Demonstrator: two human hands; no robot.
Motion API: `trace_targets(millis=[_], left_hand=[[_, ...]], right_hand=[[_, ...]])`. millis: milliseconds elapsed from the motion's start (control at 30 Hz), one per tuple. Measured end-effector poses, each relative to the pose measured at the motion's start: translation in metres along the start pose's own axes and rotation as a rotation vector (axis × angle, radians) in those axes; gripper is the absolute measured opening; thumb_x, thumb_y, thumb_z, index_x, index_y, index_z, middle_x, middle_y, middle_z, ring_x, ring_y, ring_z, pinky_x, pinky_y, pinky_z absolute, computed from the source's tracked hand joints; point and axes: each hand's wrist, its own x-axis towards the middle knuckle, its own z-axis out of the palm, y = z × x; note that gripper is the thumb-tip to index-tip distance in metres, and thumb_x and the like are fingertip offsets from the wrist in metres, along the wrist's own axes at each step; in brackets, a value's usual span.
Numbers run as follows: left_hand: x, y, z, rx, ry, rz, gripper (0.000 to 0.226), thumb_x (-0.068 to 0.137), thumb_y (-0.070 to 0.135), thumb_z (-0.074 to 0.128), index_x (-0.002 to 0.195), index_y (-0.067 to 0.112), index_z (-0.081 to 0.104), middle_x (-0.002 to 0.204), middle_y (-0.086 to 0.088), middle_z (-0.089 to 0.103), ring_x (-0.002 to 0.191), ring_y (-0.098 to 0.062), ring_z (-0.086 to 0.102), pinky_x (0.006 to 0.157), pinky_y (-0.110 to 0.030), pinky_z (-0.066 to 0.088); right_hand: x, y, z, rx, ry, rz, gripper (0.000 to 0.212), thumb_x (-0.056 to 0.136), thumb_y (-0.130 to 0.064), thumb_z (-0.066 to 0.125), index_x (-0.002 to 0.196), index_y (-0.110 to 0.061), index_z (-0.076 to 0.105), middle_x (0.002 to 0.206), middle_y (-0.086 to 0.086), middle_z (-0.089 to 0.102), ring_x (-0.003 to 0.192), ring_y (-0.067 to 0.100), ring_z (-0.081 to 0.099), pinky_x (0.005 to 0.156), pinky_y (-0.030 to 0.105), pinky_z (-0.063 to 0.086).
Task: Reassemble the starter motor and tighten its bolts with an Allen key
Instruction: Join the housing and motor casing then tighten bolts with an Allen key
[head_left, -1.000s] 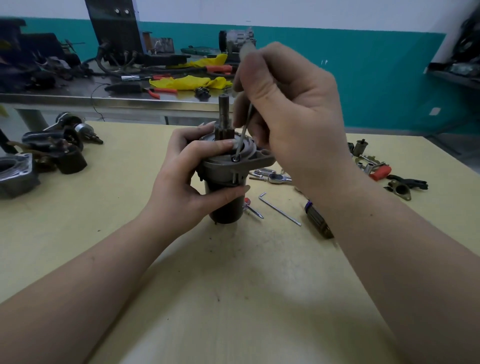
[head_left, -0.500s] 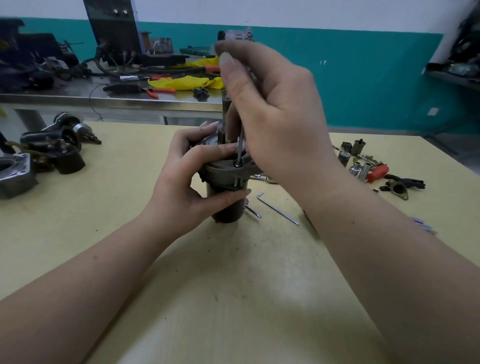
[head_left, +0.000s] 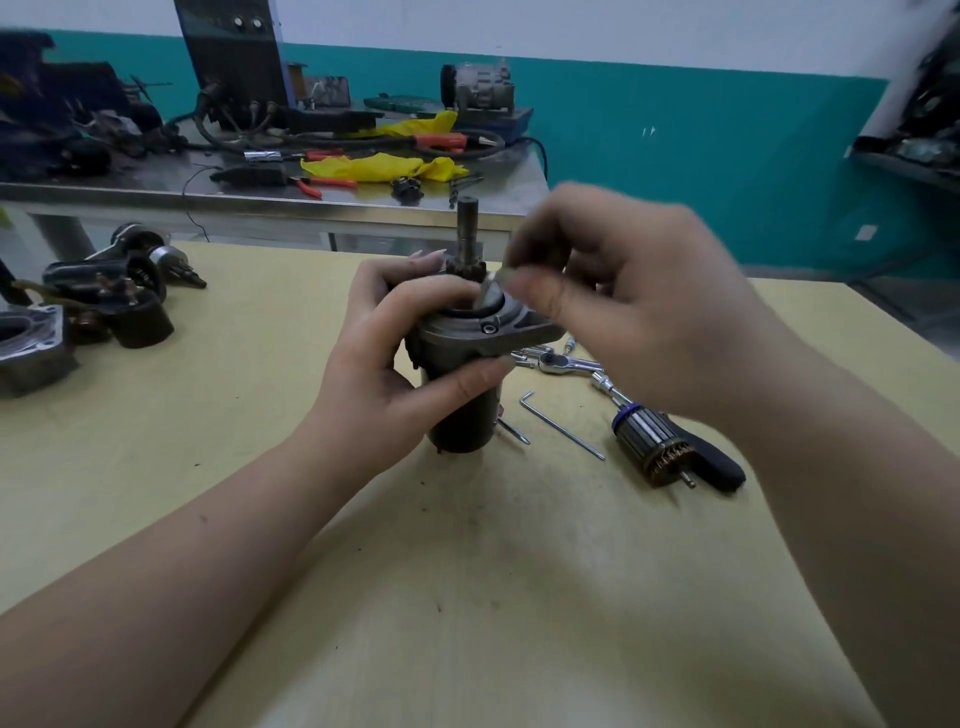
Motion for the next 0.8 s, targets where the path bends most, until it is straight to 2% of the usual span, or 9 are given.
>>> trace_targets(millis=[67,167,300,433,500,600,667,733,800], left_hand=[[0.0,0.002,0.0,-0.039,0.007,-0.004,0.062,0.087,0.034,0.085,0.139,0.035,0.052,0.14,-0.01,0.05,0.141,-0.029,0.053,0.109,-0.059,0.052],[0.001,0.001,-0.002,-0.091,0.007,-0.089,0.088,0.083,0.036,0.088,0.155,0.037,0.037,0.143,0.003,0.053,0.142,-0.024,0.055,0.114,-0.047,0.052],[0.004,-0.005,-0.006,0.008,-0.015,-0.085,0.086,0.076,0.047,0.09,0.148,0.019,0.054,0.139,-0.004,0.05,0.137,-0.016,0.057,0.112,-0.04,0.054],[0.005,-0.015,-0.011,0.018,-0.101,0.004,0.085,0.064,0.051,0.097,0.135,0.033,0.056,0.156,-0.012,0.032,0.154,-0.024,0.039,0.122,-0.046,0.045],[0.006,-0.022,-0.015,0.05,-0.152,0.06,0.091,0.063,0.052,0.1,0.139,0.034,0.054,0.165,-0.017,0.022,0.159,-0.03,0.03,0.124,-0.055,0.039],[0.008,-0.031,-0.017,0.034,-0.181,0.144,0.092,0.07,0.055,0.099,0.147,0.043,0.051,0.173,-0.015,0.016,0.159,-0.043,0.031,0.122,-0.067,0.036],[0.009,-0.036,-0.019,-0.015,-0.191,0.132,0.101,0.068,0.056,0.101,0.152,0.047,0.045,0.174,-0.007,0.017,0.162,-0.042,0.026,0.123,-0.068,0.035],[0.009,-0.039,-0.021,-0.102,-0.207,0.037,0.123,0.061,0.053,0.104,0.161,0.045,0.031,0.174,-0.011,0.021,0.163,-0.037,0.026,0.125,-0.067,0.033],[0.011,-0.043,-0.022,-0.209,-0.264,-0.096,0.152,0.057,0.049,0.106,0.17,0.037,0.004,0.169,-0.02,0.031,0.158,-0.036,0.038,0.126,-0.067,0.033]], right_hand=[[-0.005,0.005,0.008,-0.024,-0.007,0.015,0.002,0.101,-0.023,0.071,0.101,-0.023,0.069,0.086,-0.013,0.067,0.079,0.008,0.062,0.07,0.033,0.052],[-0.005,0.01,0.011,-0.009,0.016,0.009,0.007,0.101,-0.023,0.072,0.105,-0.019,0.076,0.088,-0.011,0.071,0.083,0.013,0.067,0.072,0.038,0.056],[-0.001,0.016,0.012,0.04,0.036,0.052,0.012,0.101,-0.032,0.071,0.108,-0.026,0.079,0.086,-0.011,0.074,0.08,0.017,0.07,0.069,0.044,0.058],[0.0,0.018,0.023,0.135,0.138,0.198,0.015,0.094,-0.046,0.077,0.104,-0.035,0.077,0.089,-0.008,0.066,0.076,0.006,0.06,0.067,0.043,0.051],[0.002,0.017,0.025,0.043,0.14,0.25,0.034,0.087,-0.067,0.072,0.11,-0.042,0.075,0.101,-0.012,0.063,0.084,-0.001,0.057,0.072,0.033,0.045],[0.004,0.013,0.022,-0.31,0.023,0.268,0.071,0.078,-0.096,0.04,0.127,-0.052,0.067,0.112,-0.017,0.067,0.105,0.009,0.062,0.072,0.032,0.045],[0.005,0.011,0.018,-0.374,-0.086,0.318,0.085,0.074,-0.104,0.025,0.13,-0.055,0.065,0.106,-0.018,0.072,0.098,0.011,0.063,0.067,0.031,0.048],[0.006,0.012,0.015,-0.256,-0.176,0.375,0.088,0.072,-0.105,0.029,0.129,-0.05,0.067,0.095,-0.016,0.074,0.089,0.012,0.066,0.071,0.036,0.056],[0.008,0.012,0.013,-0.138,-0.213,0.399,0.089,0.071,-0.101,0.035,0.128,-0.043,0.07,0.09,-0.015,0.072,0.082,0.011,0.065,0.074,0.039,0.057]])
